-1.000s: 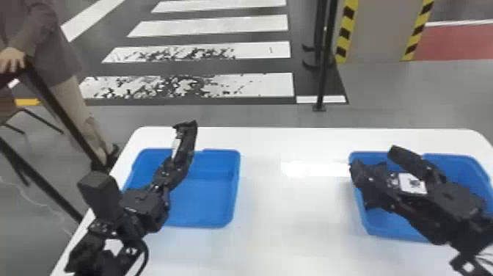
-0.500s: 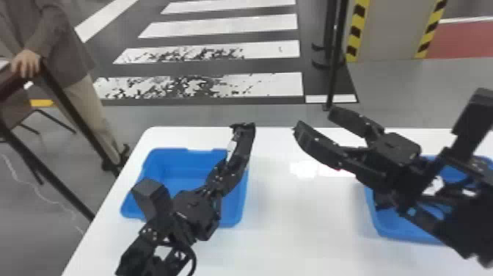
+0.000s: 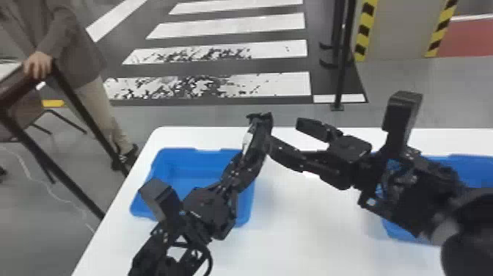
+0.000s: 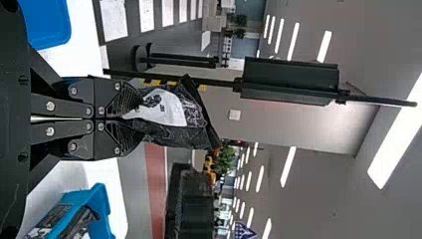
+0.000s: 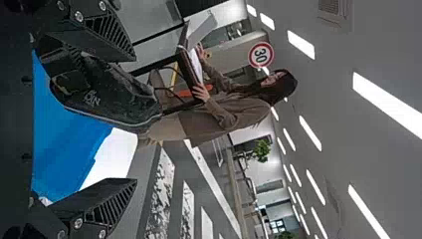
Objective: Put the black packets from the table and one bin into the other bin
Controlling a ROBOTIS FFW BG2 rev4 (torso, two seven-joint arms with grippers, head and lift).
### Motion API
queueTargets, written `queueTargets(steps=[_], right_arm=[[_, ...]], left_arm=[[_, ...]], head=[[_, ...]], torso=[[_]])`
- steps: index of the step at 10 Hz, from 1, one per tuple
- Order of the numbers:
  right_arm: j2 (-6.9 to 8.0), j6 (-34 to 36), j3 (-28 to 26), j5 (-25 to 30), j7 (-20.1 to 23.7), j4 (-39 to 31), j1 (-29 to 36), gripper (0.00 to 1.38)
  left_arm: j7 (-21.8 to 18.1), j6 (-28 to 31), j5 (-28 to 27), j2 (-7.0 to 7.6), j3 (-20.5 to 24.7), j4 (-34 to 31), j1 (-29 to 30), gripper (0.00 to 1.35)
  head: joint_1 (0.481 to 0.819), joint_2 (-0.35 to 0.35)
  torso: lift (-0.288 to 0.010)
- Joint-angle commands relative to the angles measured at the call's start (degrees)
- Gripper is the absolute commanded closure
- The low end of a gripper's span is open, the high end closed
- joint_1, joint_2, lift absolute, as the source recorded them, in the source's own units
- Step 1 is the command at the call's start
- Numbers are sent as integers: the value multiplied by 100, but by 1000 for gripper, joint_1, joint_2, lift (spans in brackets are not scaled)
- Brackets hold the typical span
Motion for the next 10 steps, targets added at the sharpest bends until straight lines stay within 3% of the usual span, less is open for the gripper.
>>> queueTargets(steps=[1,3,4,5,6,8,10], right_arm=[[-15,-111,196,15,2,173,-188,219],[-24,-97,390,-54,11,314,-343,331],[-42,2,470,-54,11,314,-385,585],[-42,2,493,-100,11,314,-399,1044],[-42,2,493,-157,2,286,-399,1177],[-33,-69,493,-180,-77,229,-441,1276],[-24,-97,493,-248,-95,215,-427,1276]], left_arm=[[0,-22,-2,10,-32,-24,-14,1208],[0,-51,-25,19,-43,-24,0,1208],[0,-79,-47,19,-55,-24,0,1208],[0,-79,-59,28,-55,-24,0,1208],[0,-93,-93,46,-89,-24,0,1208],[0,-79,-207,72,-135,-10,0,1208],[8,-191,-207,72,-135,33,0,1208]], head=[[695,203],[695,214],[695,223],[695,227],[695,235],[695,234],[695,231]], torso=[[-110],[-110],[-110],[-110],[-110],[-110],[-110]])
